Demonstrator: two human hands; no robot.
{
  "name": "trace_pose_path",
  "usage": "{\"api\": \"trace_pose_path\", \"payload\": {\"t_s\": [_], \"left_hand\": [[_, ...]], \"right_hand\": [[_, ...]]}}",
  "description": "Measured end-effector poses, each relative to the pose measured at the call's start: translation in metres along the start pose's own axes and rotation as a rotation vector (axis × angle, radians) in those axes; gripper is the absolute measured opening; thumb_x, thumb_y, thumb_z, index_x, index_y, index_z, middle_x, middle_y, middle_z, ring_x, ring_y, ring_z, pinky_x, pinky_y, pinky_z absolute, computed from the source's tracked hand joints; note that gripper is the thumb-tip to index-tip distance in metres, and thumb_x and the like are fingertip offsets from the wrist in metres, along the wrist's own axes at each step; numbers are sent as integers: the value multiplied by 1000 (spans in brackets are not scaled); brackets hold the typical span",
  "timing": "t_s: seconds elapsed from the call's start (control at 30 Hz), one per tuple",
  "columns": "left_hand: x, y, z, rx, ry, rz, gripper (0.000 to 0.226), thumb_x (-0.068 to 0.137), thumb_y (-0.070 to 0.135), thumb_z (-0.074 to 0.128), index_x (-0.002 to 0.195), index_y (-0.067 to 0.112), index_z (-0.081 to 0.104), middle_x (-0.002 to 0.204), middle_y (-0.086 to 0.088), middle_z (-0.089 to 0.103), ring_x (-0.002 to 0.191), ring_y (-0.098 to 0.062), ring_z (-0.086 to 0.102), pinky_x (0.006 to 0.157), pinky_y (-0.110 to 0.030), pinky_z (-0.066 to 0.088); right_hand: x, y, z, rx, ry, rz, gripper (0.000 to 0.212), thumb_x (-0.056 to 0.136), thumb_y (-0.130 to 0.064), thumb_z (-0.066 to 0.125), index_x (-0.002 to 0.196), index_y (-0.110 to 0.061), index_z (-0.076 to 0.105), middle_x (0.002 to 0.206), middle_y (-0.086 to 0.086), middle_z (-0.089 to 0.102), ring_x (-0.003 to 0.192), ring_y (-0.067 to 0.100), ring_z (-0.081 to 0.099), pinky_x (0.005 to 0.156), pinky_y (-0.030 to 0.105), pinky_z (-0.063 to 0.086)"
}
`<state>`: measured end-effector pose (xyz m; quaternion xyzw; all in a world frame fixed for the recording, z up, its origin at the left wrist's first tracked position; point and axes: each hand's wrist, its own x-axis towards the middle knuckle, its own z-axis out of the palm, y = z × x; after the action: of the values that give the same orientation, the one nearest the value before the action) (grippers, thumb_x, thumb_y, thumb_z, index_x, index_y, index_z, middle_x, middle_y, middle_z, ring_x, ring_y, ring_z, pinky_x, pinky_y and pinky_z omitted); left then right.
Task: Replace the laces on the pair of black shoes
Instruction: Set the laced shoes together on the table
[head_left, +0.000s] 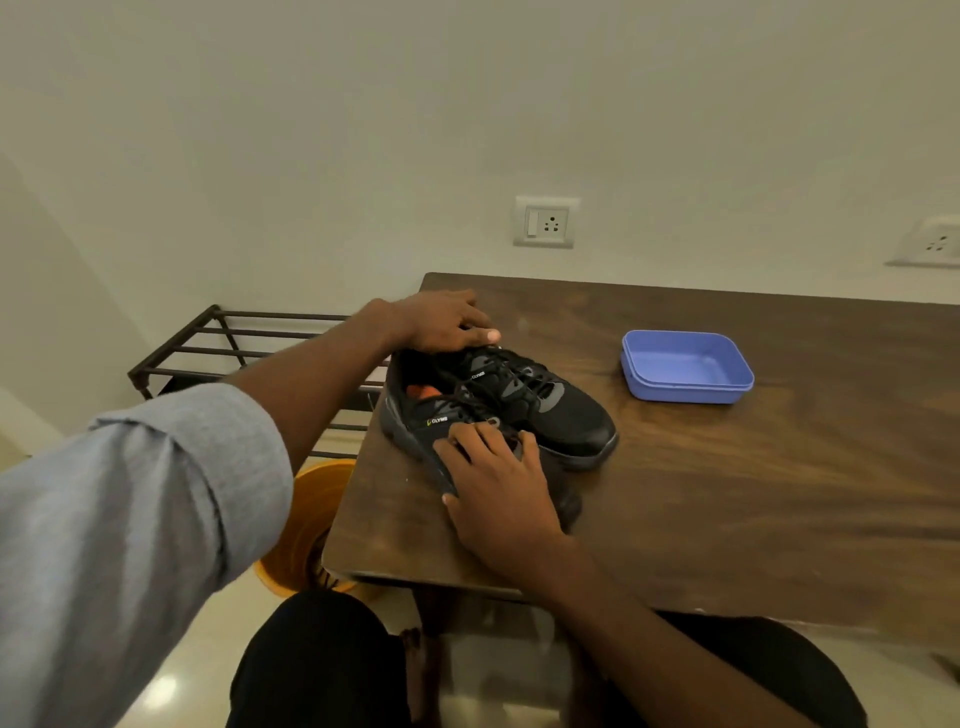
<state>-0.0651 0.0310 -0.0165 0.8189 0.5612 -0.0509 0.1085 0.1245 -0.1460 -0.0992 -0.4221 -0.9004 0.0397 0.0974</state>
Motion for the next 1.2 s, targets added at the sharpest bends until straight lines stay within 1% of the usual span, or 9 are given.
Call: {"api": "trace_pose_path", "payload": {"t_s": [0.23, 0.37, 0.53, 0.6, 0.7, 0.8, 0.87, 1.0, 1.2], "left_hand": [[-53, -30, 16, -232, 7, -142, 40, 103, 56, 50, 126, 28, 68, 124, 0, 66, 117, -22, 58, 103, -42, 44], [-87, -38, 32, -361, 8, -250, 35, 93, 48, 68, 120, 27, 70, 116, 2, 70, 112, -20, 63, 101, -41, 49], [-125, -18, 57, -611, 76, -344, 18, 85, 16, 77, 101, 17, 70, 95, -2, 75, 86, -18, 71, 78, -36, 58], [-137, -7, 68, -647, 123, -379, 10, 85, 15, 73, 93, 15, 68, 88, -5, 75, 80, -21, 71, 77, -42, 59], [-147, 13, 72, -643, 177, -467, 14, 81, 23, 75, 89, 16, 66, 88, -9, 75, 82, -24, 74, 79, -44, 64], [-156, 40, 68, -546, 124, -515, 25, 81, 33, 77, 92, 16, 62, 90, -9, 73, 84, -24, 72, 74, -41, 62], [-159, 52, 71, -496, 154, -573, 27, 80, 37, 73, 95, 18, 62, 92, -7, 71, 85, -22, 67, 73, -36, 58], [-163, 55, 83, -588, 228, -685, 23, 79, 40, 70, 88, 20, 69, 84, -1, 73, 81, -18, 70, 80, -40, 62], [-160, 65, 89, -574, 339, -766, 15, 85, 31, 67, 77, 18, 68, 74, 0, 71, 73, -17, 69, 76, -36, 61]], "right_hand": [[-16, -6, -4, 65, 41, 139, 53, 101, -50, 54, 145, -21, 46, 157, -1, 37, 154, 19, 24, 125, 53, 16], [-21, 5, -10, 89, 11, 302, 69, 102, -65, 36, 149, -15, 44, 161, 3, 34, 154, 20, 24, 126, 51, 16], [-11, 19, -17, 269, -33, 489, 79, 92, -79, 41, 139, -15, 47, 147, 2, 41, 131, 25, 51, 107, 52, 45], [-3, 21, -23, 420, -27, 556, 72, 89, -71, 59, 130, -12, 48, 138, 4, 41, 116, 25, 56, 96, 44, 51], [12, 37, -23, 586, -28, 702, 59, 79, -34, 81, 120, -5, 51, 130, 6, 41, 105, 19, 54, 87, 31, 49], [23, 50, -12, 610, 58, 831, 45, 64, -16, 76, 104, -5, 59, 117, 13, 62, 94, 26, 65, 73, 38, 59], [25, 52, -4, 630, 92, 879, 42, 67, -8, 76, 105, -9, 57, 111, 11, 64, 97, 31, 65, 78, 45, 60], [14, 38, -8, 764, 210, 1029, 38, 66, -6, 75, 91, -21, 51, 91, 6, 65, 88, 30, 63, 80, 47, 57], [13, 38, -2, 826, 292, 1051, 32, 64, -13, 77, 88, -23, 56, 87, 1, 66, 84, 25, 62, 73, 37, 53]]}}
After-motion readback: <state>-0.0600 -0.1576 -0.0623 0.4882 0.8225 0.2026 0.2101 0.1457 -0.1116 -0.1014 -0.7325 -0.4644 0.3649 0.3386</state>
